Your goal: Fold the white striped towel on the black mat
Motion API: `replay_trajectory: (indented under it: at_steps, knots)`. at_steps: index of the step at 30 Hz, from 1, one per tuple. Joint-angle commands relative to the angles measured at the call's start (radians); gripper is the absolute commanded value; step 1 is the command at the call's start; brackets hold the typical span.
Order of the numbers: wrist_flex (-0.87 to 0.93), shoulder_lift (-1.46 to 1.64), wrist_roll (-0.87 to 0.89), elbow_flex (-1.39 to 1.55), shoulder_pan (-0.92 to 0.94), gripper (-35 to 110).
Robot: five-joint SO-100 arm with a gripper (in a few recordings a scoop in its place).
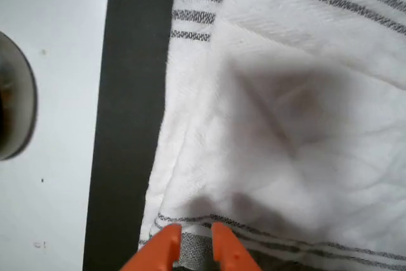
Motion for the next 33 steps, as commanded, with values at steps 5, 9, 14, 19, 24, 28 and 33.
replay_trajectory:
  at_steps: [5,9,14,19,24,28,33]
  knots:
    - [0.006,-0.038,0.017,-0.052,0.012,11]
    - [-0.025,-0.074,0.031,-0.054,0.015,13]
    - [-0.060,-0.114,0.058,-0.064,0.014,15]
    - [-0.091,-0.150,0.077,-0.074,0.017,16]
    - [-0.106,-0.186,0.092,-0.092,0.017,15]
    - [-0.133,-0.206,0.095,-0.087,0.014,15]
    - [-0.155,-0.229,0.095,-0.087,0.014,14]
